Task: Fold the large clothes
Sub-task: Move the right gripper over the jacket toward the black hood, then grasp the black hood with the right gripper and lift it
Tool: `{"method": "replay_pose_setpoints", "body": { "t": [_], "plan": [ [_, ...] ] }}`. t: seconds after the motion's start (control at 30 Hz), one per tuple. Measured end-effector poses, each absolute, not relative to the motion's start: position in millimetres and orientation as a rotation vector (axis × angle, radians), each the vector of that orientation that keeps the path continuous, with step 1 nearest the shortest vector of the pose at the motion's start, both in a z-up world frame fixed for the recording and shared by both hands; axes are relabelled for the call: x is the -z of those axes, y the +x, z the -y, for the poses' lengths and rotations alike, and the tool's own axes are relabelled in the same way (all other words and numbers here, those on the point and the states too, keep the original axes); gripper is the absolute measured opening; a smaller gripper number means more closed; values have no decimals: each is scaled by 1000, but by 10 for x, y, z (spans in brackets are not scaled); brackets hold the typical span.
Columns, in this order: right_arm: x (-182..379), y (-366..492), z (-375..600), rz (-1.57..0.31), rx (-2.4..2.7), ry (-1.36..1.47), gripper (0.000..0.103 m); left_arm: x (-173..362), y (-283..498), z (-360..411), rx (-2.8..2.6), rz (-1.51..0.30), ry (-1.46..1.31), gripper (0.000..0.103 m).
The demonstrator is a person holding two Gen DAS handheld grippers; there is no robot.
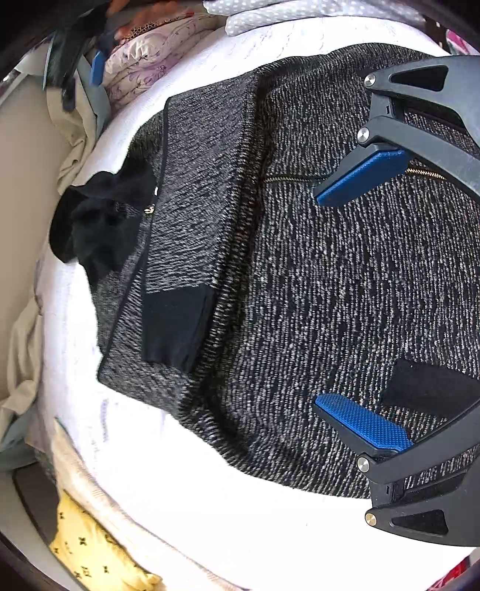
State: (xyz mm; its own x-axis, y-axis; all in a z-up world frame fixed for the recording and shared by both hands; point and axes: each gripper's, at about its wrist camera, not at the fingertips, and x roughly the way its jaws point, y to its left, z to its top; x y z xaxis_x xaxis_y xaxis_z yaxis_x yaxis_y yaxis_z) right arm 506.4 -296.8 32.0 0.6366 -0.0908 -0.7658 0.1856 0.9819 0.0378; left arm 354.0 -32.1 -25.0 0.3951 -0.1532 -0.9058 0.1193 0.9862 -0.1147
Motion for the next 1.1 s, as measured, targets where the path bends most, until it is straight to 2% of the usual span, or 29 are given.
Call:
{"method": "replay_pose_setpoints", "body": {
  "t": [0.3, 0.43, 0.9, 1.1],
  "plan": [
    [112, 5756, 2976, -950, 194, 158, 62, 412, 3621, 174, 141, -1217, -87, 103],
    [298, 6008, 2981, -970, 218, 144, 47, 477, 3636, 151, 139, -1241, -117, 103],
    [369, 7287, 3061, -929, 303, 68, 47, 500, 3704, -25, 136, -1256, -156, 103],
    [539, 7754, 3057, -959, 355, -36, 52, 528, 3797, -35, 116, -1252, -124, 103]
  ]
}}
